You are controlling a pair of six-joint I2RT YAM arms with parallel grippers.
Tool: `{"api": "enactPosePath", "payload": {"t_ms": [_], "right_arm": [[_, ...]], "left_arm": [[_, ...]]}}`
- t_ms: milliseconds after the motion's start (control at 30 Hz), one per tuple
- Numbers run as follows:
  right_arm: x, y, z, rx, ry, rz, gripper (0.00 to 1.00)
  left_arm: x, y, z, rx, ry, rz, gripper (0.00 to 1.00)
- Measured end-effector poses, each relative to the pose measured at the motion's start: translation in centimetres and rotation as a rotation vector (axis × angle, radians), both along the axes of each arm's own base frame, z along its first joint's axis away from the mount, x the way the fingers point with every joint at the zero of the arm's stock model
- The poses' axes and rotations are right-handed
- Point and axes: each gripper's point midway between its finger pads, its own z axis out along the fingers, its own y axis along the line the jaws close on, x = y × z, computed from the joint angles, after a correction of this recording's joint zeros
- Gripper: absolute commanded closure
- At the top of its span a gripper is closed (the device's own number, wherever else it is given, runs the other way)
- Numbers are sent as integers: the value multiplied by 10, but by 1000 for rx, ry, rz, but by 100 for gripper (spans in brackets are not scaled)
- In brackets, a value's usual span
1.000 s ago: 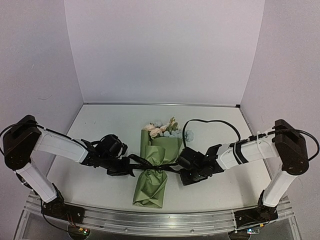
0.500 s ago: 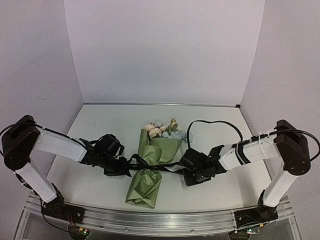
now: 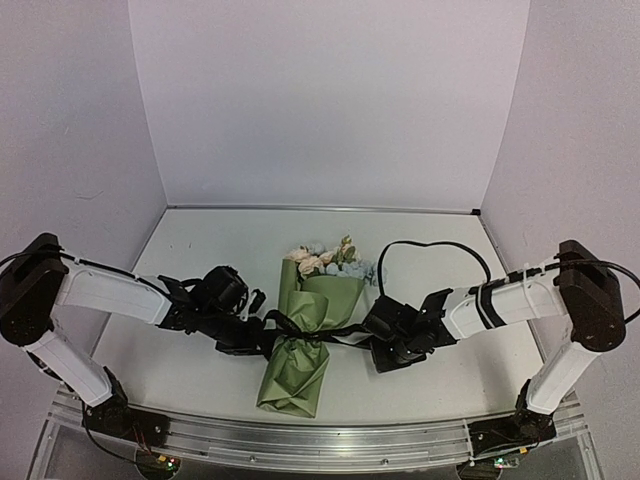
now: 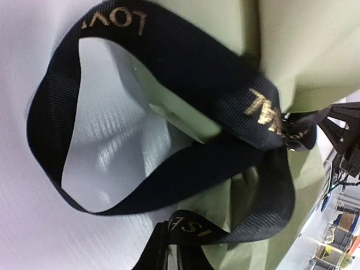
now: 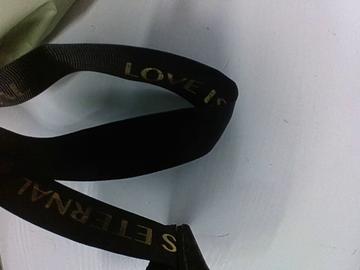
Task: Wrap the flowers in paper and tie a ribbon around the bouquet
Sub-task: Tie the half-tied ribbon around the folded bouquet.
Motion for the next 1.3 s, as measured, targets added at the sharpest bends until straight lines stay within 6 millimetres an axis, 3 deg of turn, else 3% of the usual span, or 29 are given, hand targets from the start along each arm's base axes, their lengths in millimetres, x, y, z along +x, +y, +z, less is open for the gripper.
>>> {"api": "enactPosePath", "payload": {"t_ms": [133, 533, 867, 933, 1000, 1067, 1167, 1300], "right_arm": [[-1, -1, -1, -4, 2, 0, 100], [-3, -5, -4, -7, 8, -14, 100], [-2, -7, -4, 1, 6, -30, 100], [-2, -8, -4, 2, 7, -33, 100], [-2, -8, -4, 3, 7, -33, 99], [-3, -8, -4, 3, 10, -32, 86], [-6, -12, -1, 4, 18, -28, 68], [-9, -13, 12, 25, 15, -17, 56]], "left_arm": [[1, 0, 7, -14, -14, 1, 100], [-6, 31, 1, 70, 8, 112, 100], [-16, 49, -15, 171, 56, 118, 100], [-19, 53, -19, 195, 71, 113, 90], [-20, 53, -19, 199, 71, 101, 72], [-20, 50, -15, 193, 68, 85, 62], [-16, 48, -2, 182, 40, 78, 54], [1, 55, 32, 178, -52, 130, 47]]}}
